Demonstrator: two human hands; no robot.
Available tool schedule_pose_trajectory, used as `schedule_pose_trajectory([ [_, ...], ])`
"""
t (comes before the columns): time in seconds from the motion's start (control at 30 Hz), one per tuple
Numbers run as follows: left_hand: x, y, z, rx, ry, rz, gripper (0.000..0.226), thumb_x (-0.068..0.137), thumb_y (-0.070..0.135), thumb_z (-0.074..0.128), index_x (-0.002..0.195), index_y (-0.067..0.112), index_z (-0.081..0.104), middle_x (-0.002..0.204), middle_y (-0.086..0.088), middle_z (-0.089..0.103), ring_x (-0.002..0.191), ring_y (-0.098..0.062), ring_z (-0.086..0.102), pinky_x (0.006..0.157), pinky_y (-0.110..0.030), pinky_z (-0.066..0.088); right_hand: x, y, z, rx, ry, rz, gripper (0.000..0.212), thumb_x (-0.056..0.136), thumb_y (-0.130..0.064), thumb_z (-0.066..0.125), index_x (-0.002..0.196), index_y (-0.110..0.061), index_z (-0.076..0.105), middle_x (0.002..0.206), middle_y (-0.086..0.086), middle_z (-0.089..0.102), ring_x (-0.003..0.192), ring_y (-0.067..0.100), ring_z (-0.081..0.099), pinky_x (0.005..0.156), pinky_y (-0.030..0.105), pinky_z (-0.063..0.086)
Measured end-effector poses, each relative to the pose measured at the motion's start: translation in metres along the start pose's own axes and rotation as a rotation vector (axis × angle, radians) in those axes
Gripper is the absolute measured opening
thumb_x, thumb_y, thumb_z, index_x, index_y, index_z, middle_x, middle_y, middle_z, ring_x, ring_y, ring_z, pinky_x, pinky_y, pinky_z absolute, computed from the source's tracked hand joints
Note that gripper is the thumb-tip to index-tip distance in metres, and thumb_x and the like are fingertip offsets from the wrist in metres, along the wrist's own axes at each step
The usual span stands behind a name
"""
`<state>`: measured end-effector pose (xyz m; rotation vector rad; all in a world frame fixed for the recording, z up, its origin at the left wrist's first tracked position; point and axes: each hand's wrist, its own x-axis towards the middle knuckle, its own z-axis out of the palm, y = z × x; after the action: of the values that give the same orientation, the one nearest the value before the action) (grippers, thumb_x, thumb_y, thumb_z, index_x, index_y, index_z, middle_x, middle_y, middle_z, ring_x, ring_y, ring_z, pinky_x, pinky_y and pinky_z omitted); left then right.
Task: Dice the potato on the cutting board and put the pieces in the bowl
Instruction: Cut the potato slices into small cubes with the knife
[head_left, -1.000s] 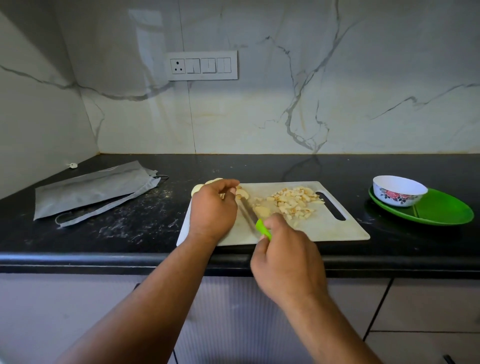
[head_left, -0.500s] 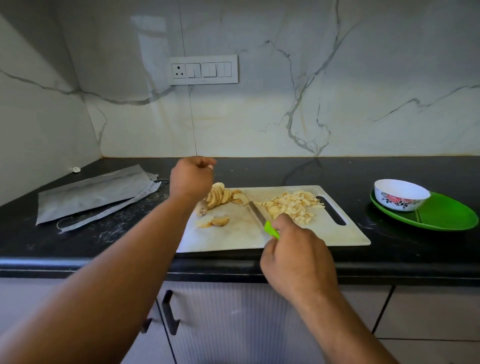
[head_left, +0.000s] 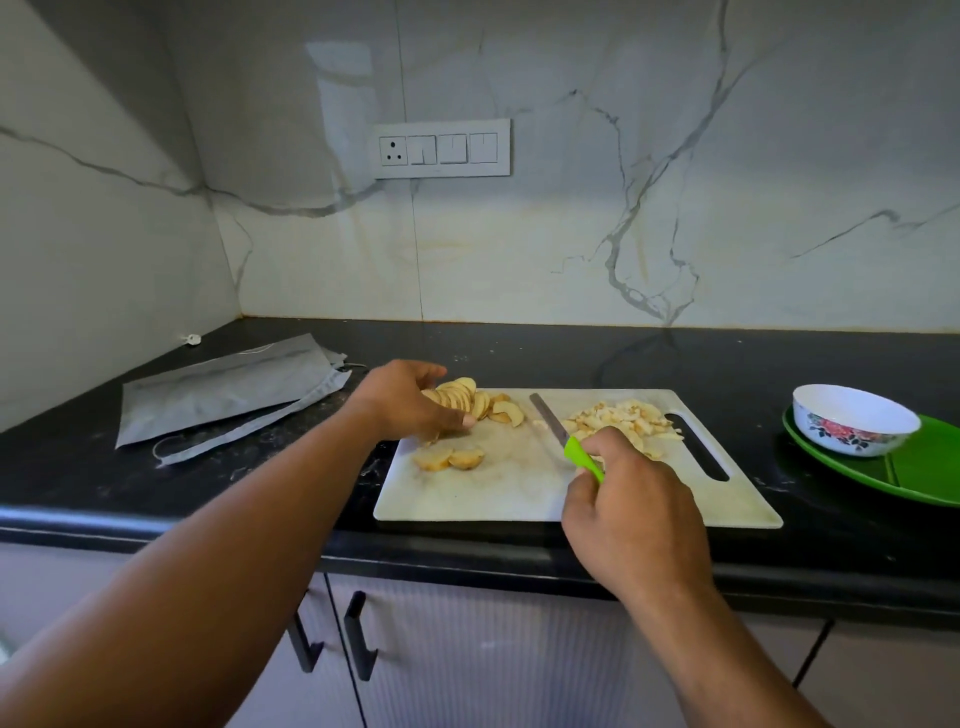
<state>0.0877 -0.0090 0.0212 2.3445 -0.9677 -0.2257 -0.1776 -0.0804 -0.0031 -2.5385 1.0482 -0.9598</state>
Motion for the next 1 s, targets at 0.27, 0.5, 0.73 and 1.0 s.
schedule_pose_trajectory([
  [0.27,-0.001,-0.005,0.0,0.193,0.139,0.052,0.081,0.068,0.061,0.089,0.138,0.028,0.065,0.136,0.006,0.068,0.117,-0.017,0.065,0.099,-0.033,0.054,0.001,0.005,0.013,-0.028,-0.001,-0.023,0.029,0.094,-0.038,0.05,0.122,-0.034,0.05,0.078,-0.012,0.058,0.064,0.014,0.052,0.051,0.025,0.038],
  [0.5,-0.01,-0.007,0.008,0.091,0.22,0.154,0.06,0.076,0.052,0.088,0.129,0.031,0.07,0.118,0.009,0.073,0.095,-0.006,0.063,0.081,-0.021,0.052,0.001,0.006,0.015,-0.029,-0.022,-0.024,0.031,0.096,-0.04,0.049,0.126,-0.035,0.048,0.081,-0.013,0.06,0.065,0.009,0.054,0.05,0.023,0.041],
  [0.73,0.0,-0.012,0.013,-0.068,0.181,0.076,0.079,0.069,0.05,0.092,0.138,0.025,0.065,0.128,0.004,0.071,0.104,-0.006,0.062,0.088,-0.022,0.051,0.001,0.006,0.015,-0.039,-0.021,-0.016,0.031,0.096,-0.04,0.049,0.126,-0.034,0.048,0.079,-0.013,0.06,0.063,0.009,0.054,0.05,0.022,0.041],
  [1.0,0.007,-0.006,0.014,-0.161,0.153,-0.051,0.06,0.061,0.044,0.098,0.112,0.028,0.071,0.105,0.01,0.068,0.092,-0.004,0.062,0.068,-0.023,0.052,0.001,0.005,0.014,-0.028,-0.045,-0.005,0.03,0.096,-0.041,0.049,0.126,-0.035,0.048,0.079,-0.014,0.059,0.062,0.006,0.054,0.05,0.021,0.044],
])
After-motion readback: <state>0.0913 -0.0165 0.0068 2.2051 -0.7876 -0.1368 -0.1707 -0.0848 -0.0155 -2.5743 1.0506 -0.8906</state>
